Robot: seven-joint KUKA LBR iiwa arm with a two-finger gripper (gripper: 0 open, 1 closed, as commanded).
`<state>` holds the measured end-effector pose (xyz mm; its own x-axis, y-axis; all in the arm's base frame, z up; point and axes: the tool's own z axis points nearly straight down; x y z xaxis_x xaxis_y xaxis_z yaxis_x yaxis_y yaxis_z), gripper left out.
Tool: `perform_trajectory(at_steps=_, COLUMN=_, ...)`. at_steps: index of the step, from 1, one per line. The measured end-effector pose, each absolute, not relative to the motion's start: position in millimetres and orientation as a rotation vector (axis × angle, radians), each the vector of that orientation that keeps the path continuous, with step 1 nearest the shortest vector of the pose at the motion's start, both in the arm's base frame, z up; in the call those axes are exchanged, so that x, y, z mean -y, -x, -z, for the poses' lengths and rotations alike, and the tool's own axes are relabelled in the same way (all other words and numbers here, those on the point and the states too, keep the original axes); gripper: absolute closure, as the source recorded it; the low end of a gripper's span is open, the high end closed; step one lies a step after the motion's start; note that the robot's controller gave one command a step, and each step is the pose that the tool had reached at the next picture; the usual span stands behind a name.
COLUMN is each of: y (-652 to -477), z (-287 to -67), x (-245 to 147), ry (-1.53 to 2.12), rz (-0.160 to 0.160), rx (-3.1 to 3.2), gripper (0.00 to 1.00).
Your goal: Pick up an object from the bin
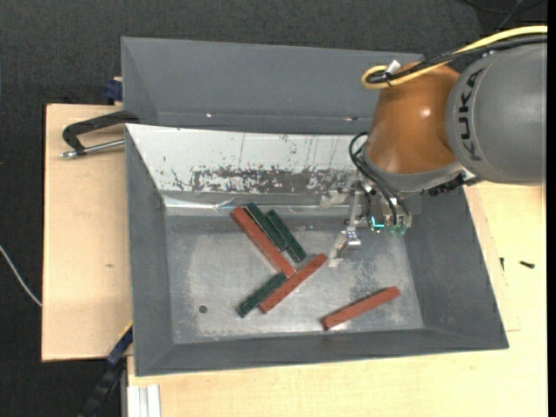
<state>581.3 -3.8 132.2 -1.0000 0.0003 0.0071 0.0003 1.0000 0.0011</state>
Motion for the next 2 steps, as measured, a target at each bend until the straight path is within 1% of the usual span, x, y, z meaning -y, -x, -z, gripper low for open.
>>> perform_trajectory(at_steps=1, y=-583.3, z=-137, x=4, ry=0.001, rz=0.002, rx=3.143, gripper=0.00)
perform_trajectory(at_steps=2, y=-556.9, z=-78, x=-16, ry=0.014, rz=0.002, rx=3.140, gripper=1.00)
